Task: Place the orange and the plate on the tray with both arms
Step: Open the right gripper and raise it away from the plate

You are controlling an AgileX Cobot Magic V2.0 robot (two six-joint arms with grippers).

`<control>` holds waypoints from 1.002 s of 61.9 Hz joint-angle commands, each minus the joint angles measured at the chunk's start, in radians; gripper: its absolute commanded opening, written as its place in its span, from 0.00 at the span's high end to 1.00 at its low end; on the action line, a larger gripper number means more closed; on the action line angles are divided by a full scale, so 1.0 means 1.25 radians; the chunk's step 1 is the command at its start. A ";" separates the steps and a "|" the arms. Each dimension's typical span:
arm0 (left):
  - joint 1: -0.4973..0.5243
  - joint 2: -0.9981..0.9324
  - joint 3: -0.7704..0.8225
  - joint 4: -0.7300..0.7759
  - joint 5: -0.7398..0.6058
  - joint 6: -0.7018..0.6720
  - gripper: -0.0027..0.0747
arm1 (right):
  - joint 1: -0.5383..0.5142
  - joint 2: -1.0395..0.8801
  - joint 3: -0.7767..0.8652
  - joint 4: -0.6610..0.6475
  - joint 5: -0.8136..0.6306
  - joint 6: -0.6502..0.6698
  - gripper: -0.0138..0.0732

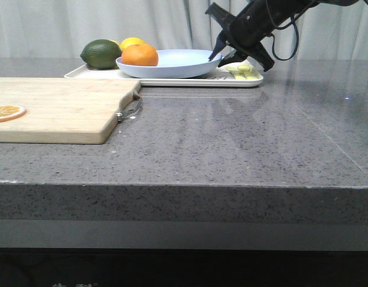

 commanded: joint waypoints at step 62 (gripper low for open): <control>0.000 -0.012 -0.019 0.004 -0.067 -0.008 0.99 | -0.030 -0.295 -0.092 -0.194 0.414 -0.190 0.98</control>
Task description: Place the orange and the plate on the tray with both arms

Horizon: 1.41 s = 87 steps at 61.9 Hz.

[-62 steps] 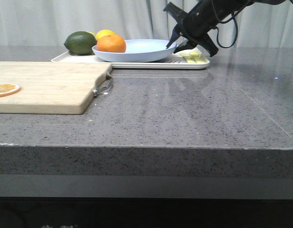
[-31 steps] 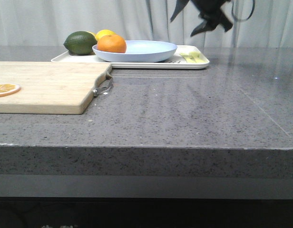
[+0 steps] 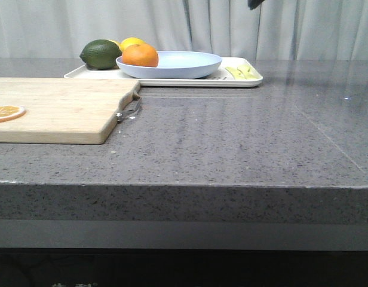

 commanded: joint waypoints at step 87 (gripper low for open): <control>0.000 -0.012 -0.019 0.004 -0.067 -0.008 0.99 | -0.005 -1.276 1.642 -0.262 -0.588 -0.154 0.98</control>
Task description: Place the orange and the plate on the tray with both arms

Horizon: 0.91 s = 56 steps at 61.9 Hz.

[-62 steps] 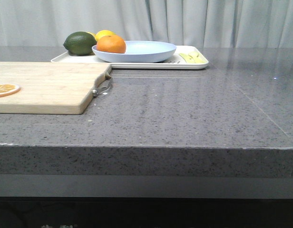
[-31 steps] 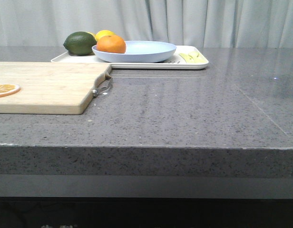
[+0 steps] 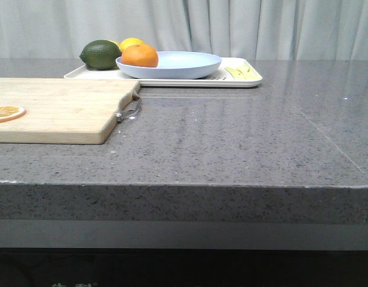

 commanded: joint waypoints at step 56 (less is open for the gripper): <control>0.000 -0.012 -0.019 0.004 -0.067 -0.008 0.99 | -0.003 -0.492 0.293 0.001 -0.326 0.001 0.98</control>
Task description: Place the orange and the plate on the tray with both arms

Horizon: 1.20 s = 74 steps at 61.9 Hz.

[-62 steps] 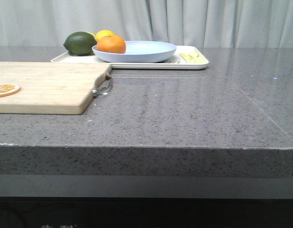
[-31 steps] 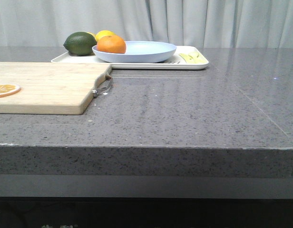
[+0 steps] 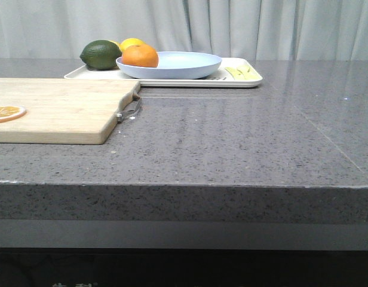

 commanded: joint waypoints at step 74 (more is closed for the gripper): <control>0.156 -0.018 0.159 -0.145 -0.291 0.128 0.99 | -0.003 0.008 -0.020 -0.001 -0.070 0.000 0.98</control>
